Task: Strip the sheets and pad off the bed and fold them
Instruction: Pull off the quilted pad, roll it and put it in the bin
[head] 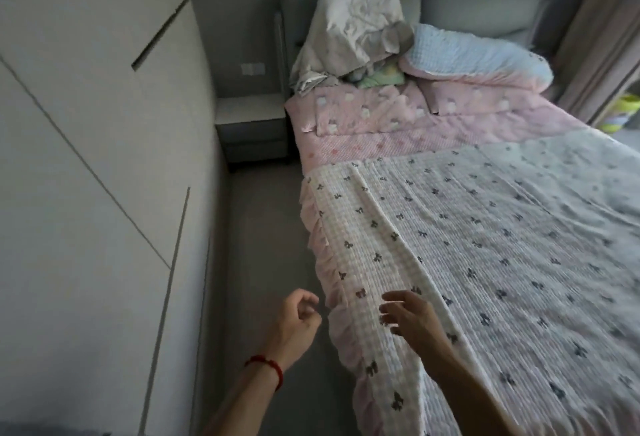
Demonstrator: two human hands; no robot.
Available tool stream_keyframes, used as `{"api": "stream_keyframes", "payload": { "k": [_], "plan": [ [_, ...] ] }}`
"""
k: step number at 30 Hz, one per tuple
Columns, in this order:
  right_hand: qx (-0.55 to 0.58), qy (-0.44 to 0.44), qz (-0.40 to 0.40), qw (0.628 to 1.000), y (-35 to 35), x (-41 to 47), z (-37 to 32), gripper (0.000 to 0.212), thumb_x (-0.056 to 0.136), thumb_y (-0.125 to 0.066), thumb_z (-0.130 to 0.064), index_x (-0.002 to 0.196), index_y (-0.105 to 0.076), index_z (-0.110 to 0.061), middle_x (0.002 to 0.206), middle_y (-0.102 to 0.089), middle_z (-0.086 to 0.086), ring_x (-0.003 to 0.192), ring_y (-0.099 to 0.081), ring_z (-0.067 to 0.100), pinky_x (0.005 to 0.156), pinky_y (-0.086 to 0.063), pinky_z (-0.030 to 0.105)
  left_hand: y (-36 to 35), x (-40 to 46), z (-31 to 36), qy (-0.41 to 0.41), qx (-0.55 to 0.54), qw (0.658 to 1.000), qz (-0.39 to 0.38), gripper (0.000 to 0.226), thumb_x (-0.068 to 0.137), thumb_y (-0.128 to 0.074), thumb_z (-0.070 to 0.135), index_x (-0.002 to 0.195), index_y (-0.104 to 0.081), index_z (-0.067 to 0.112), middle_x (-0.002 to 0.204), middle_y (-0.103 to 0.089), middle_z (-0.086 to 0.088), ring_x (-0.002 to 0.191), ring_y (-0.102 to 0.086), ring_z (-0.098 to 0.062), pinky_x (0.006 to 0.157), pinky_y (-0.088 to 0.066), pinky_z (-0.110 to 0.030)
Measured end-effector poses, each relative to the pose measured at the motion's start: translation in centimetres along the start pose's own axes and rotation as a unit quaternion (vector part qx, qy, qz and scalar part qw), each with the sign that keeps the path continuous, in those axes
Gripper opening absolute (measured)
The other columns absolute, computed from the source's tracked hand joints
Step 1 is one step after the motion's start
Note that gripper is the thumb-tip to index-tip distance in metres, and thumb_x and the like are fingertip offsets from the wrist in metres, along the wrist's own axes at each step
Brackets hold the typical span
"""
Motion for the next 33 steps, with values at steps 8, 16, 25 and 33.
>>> {"api": "stream_keyframes", "payload": {
  "k": [8,16,25,33],
  "plan": [
    [-0.053,-0.173,0.056,0.982,-5.0,6.7,8.6,0.01,0.075,-0.061,-0.031,0.077,-0.069,-0.035,0.083,-0.077,-0.005,0.072,-0.074,0.012,0.073,-0.063,0.038,1.8,13.8,-1.9,-0.01,0.106,0.985,-0.138,0.019,0.094,-0.059,0.007,0.112,-0.062,0.013,0.099,-0.066,-0.006,0.072,-0.056,-0.005,0.049,-0.04,-0.006],
    [0.018,-0.317,0.108,0.942,-5.8,17.3,9.2,0.027,0.083,-0.05,-0.011,0.059,-0.046,-0.02,0.053,-0.047,0.001,0.05,-0.042,0.014,0.051,-0.029,0.026,-3.0,31.0,0.1,-0.022,0.288,0.919,-0.27,0.022,0.091,-0.063,0.018,0.112,-0.06,0.024,0.103,-0.066,0.002,0.089,-0.061,-0.012,0.063,-0.042,-0.016],
    [0.259,-0.486,0.249,0.797,-10.0,18.4,17.1,0.035,0.096,-0.053,-0.01,0.062,-0.044,-0.017,0.061,-0.047,0.004,0.059,-0.046,0.019,0.054,-0.033,0.026,-15.8,43.2,-3.9,0.037,0.353,0.812,-0.464,0.013,0.091,-0.067,0.017,0.103,-0.066,0.022,0.112,-0.069,-0.005,0.107,-0.063,-0.021,0.074,-0.051,-0.027],
    [0.615,-0.481,0.431,0.452,-20.8,27.7,21.7,0.047,0.09,-0.075,-0.033,0.122,-0.049,-0.012,0.118,-0.061,0.015,0.104,-0.064,0.033,0.078,-0.061,0.047,-24.2,52.1,-15.4,0.404,0.068,0.873,-0.265,0.059,0.095,-0.067,0.022,0.147,-0.04,0.012,0.15,-0.043,-0.02,0.133,-0.045,-0.04,0.087,-0.051,-0.055]
  ]
}}
Point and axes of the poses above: each hand's wrist, its own x-axis towards the middle knuckle, its own y-axis out of the back of the hand, z = x × y, the point moved 2 cm from there along x, towards the middle knuckle
